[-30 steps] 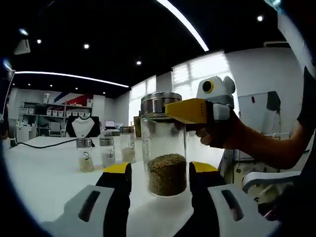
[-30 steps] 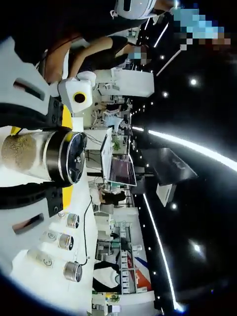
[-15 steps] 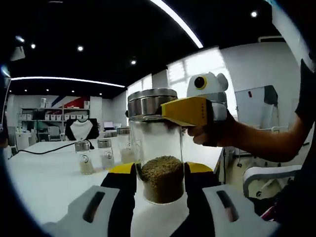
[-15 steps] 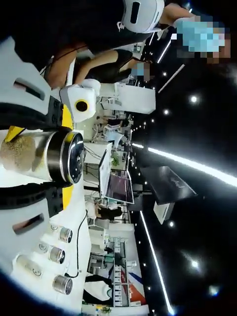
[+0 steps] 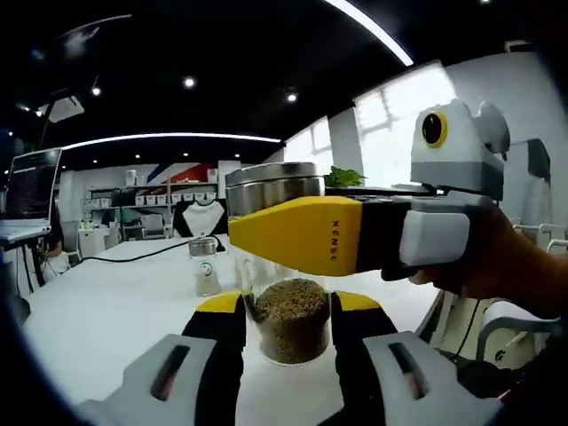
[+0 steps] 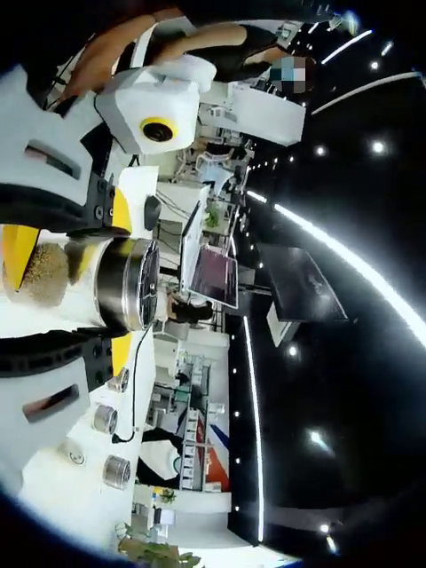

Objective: Rotate the seasoning bottle until the label or dispensing opening points toward the visible target arrow and the bottle remains upright within the marked orientation range

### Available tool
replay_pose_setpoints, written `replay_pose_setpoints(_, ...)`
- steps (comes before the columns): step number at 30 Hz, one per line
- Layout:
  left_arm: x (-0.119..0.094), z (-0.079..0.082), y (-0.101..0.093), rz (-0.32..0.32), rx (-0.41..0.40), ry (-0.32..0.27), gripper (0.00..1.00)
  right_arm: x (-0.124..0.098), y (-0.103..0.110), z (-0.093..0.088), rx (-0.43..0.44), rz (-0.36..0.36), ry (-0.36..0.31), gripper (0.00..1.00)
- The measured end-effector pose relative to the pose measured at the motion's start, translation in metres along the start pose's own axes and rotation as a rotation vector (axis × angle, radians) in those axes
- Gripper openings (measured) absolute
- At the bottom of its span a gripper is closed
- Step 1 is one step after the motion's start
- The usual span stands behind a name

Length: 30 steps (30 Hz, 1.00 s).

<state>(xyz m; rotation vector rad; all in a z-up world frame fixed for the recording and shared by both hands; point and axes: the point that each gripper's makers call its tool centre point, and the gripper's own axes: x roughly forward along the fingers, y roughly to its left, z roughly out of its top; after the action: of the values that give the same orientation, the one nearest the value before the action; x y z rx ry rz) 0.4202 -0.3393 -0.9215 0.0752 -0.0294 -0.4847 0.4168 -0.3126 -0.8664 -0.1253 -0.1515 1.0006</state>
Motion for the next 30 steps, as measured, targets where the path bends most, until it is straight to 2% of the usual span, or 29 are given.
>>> replay_pose_setpoints(6, 0.002, -0.002, 0.004, 0.013, 0.010, 0.003, 0.40, 0.003, -0.006, -0.002, 0.062, -0.033, 0.000, 0.39)
replay_pose_setpoints(10, 0.003, -0.001, 0.000, -0.054, -0.006, -0.008, 0.41, 0.000, -0.008, -0.001, 0.068, -0.033, -0.009, 0.39)
replay_pose_setpoints(13, 0.003, 0.001, -0.002, -0.095, -0.007, -0.025, 0.41, -0.003, -0.007, 0.001, 0.060, 0.003, -0.012, 0.38)
replay_pose_setpoints(14, 0.002, 0.003, -0.008, -0.149, -0.035, -0.036, 0.41, -0.006, -0.005, 0.003, 0.059, 0.036, -0.017, 0.38)
replay_pose_setpoints(17, 0.001, 0.008, -0.016, -0.224, -0.076, -0.053, 0.41, -0.015, -0.002, 0.008, 0.092, 0.101, -0.044, 0.38)
replay_pose_setpoints(24, -0.004, 0.013, -0.037, -0.358, -0.123, -0.087, 0.41, -0.034, 0.007, 0.014, 0.120, 0.256, -0.078, 0.38)
replay_pose_setpoints(27, -0.009, 0.017, -0.045, -0.442, -0.179, -0.103, 0.41, -0.044, 0.010, 0.017, 0.161, 0.329, -0.086, 0.38)
replay_pose_setpoints(30, -0.010, 0.018, -0.049, -0.471, -0.172, -0.111, 0.41, -0.048, 0.013, 0.019, 0.168, 0.364, -0.099, 0.38)
